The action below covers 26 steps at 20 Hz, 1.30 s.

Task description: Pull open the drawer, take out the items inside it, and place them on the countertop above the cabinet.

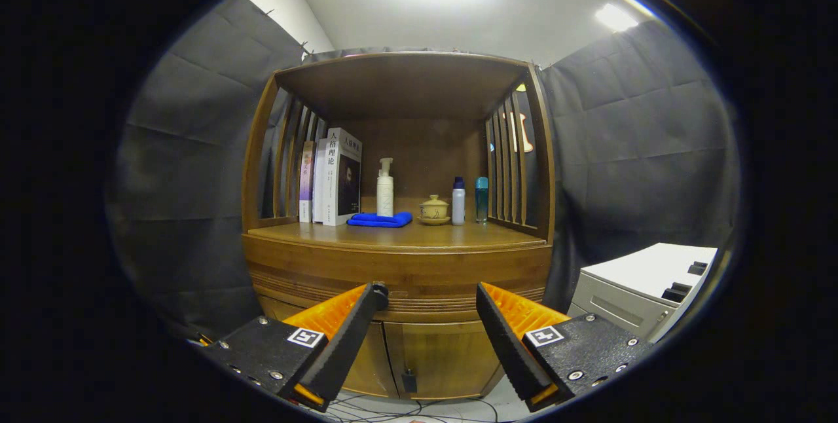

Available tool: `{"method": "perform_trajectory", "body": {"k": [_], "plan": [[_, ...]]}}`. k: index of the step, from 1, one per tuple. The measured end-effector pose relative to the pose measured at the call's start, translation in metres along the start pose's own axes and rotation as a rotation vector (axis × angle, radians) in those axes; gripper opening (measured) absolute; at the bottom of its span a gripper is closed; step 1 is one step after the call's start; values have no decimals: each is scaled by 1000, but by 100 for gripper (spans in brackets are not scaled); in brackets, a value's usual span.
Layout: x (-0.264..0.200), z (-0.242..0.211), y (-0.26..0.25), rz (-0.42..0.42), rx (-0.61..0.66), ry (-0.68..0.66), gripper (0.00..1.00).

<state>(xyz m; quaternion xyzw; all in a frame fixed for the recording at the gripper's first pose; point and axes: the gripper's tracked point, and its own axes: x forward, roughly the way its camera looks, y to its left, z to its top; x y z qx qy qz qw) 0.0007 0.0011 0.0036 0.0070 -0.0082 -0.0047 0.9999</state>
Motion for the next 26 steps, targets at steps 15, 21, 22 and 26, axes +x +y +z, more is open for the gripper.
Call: {"method": "perform_trajectory", "body": {"k": [15, 21, 22, 26], "plan": [[30, 19, 33, -7, -46, -1, 96], [63, 1, 59, 24, -13, 30, 96], [69, -4, 62, 31, 7, 43, 96], [96, -31, 76, 62, 100, 87, 96]]}}
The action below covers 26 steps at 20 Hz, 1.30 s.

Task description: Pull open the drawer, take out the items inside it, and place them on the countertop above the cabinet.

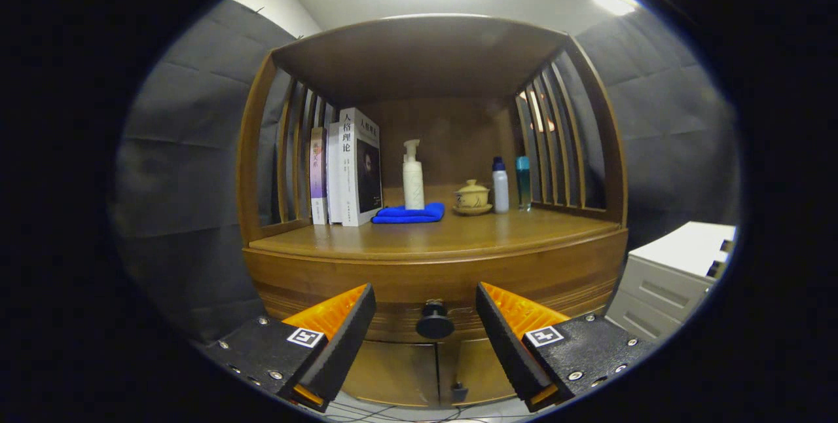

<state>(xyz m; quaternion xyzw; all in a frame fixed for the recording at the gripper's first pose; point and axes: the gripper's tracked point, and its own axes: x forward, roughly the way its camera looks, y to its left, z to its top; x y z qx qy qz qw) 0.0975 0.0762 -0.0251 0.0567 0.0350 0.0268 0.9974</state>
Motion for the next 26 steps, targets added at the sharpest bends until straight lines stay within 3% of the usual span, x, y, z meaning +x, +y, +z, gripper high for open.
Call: {"method": "perform_trajectory", "body": {"k": [5, 10, 12, 17, 26], "plan": [[24, -27, -10, -40, 22, 78, 96], [32, -42, -11, -23, 21, 126, 95], [32, -43, -9, -5, 18, 127, 87], [38, -47, -10, -8, 20, 137, 51], [26, -49, -11, -18, 6, 170, 39]]}}
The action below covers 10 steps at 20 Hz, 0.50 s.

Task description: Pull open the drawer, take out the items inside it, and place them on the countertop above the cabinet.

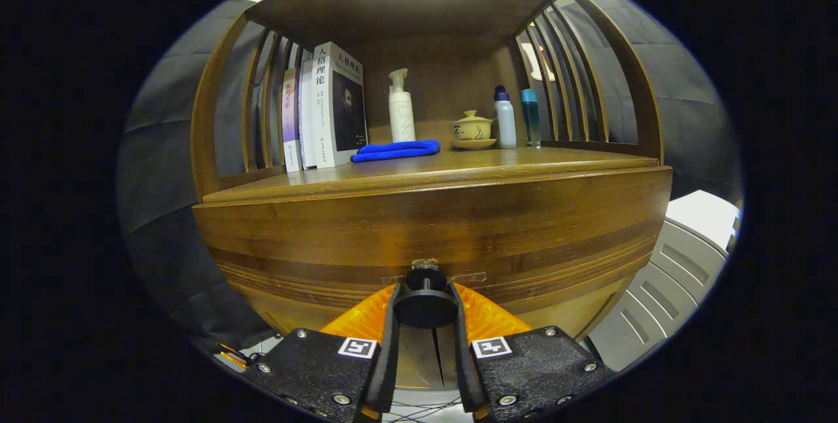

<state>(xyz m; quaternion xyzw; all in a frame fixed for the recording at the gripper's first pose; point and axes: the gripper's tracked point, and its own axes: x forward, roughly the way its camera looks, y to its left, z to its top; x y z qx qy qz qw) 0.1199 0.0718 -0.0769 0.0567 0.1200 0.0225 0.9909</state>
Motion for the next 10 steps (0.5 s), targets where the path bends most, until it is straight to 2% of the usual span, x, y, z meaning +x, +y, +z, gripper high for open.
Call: {"method": "perform_trajectory", "body": {"k": [10], "plan": [[-30, -7, -2, -18, -28, 16, 39]]}}
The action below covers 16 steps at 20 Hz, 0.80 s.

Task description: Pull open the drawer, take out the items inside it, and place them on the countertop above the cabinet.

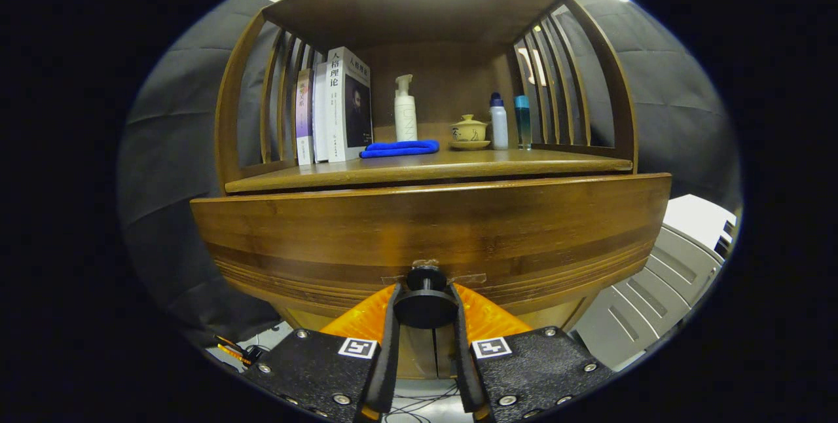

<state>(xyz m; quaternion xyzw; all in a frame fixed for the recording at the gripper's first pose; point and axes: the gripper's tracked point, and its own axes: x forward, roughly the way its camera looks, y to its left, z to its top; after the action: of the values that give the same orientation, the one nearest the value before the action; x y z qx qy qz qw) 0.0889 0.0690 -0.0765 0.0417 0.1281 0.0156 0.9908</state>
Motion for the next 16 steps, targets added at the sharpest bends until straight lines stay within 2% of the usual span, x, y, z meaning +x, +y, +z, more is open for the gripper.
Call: {"method": "perform_trajectory", "body": {"k": [16], "plan": [[-42, -15, 2, 13, -3, 62, 39]]}}
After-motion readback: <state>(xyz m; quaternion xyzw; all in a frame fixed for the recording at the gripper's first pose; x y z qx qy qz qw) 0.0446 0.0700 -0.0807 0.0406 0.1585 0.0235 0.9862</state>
